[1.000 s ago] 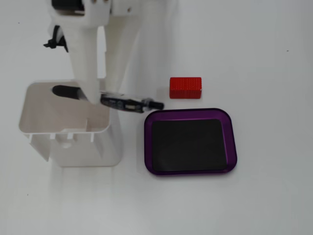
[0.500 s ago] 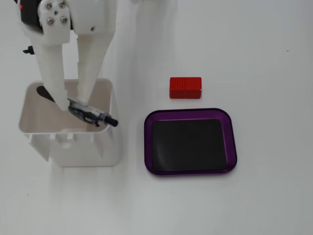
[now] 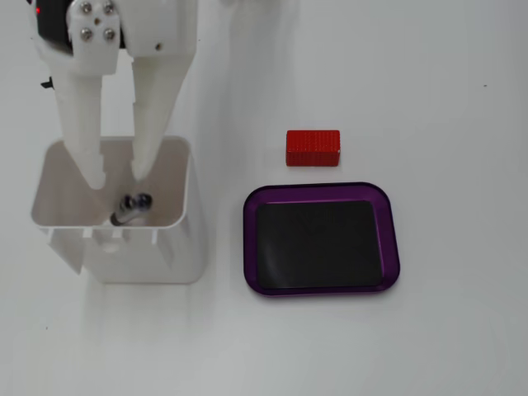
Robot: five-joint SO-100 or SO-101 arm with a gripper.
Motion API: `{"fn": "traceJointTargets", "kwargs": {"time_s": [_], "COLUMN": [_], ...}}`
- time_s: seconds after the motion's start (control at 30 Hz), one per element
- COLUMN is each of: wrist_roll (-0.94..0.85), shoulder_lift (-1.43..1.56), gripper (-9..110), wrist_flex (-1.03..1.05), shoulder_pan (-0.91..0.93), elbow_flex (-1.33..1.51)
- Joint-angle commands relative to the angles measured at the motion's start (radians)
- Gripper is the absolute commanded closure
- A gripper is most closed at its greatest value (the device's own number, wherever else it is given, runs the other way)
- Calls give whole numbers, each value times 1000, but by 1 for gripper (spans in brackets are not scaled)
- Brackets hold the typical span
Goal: Pick up the pen and put it in the pen holder.
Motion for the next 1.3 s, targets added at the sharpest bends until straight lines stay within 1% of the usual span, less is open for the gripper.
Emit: {"fn": "traceJointTargets", "kwargs": {"time_s": [0.0,0.13,0.23,0.33,0.57,0.67,0.8,0.9,1.03,1.13,1.27], "wrist_roll": [-6,-35,-181,-293,-463,-500,-557,-569,-557,-557,-563], "shoulder_lift": [37,38,64,135,371,529,765,940,1158,1325,1559], "gripper": [90,89,89,89,89,89,89,89,89,89,89], "wrist_flex": [18,66,126,236,529,578,575,569,500,428,253], "shoulder_pan": [0,2,-8,-2,-6,2,-3,-6,-8,-8,-8], "elbow_flex": [-35,-48,-106,-196,-272,-244,-34,216,609,917,1313]}}
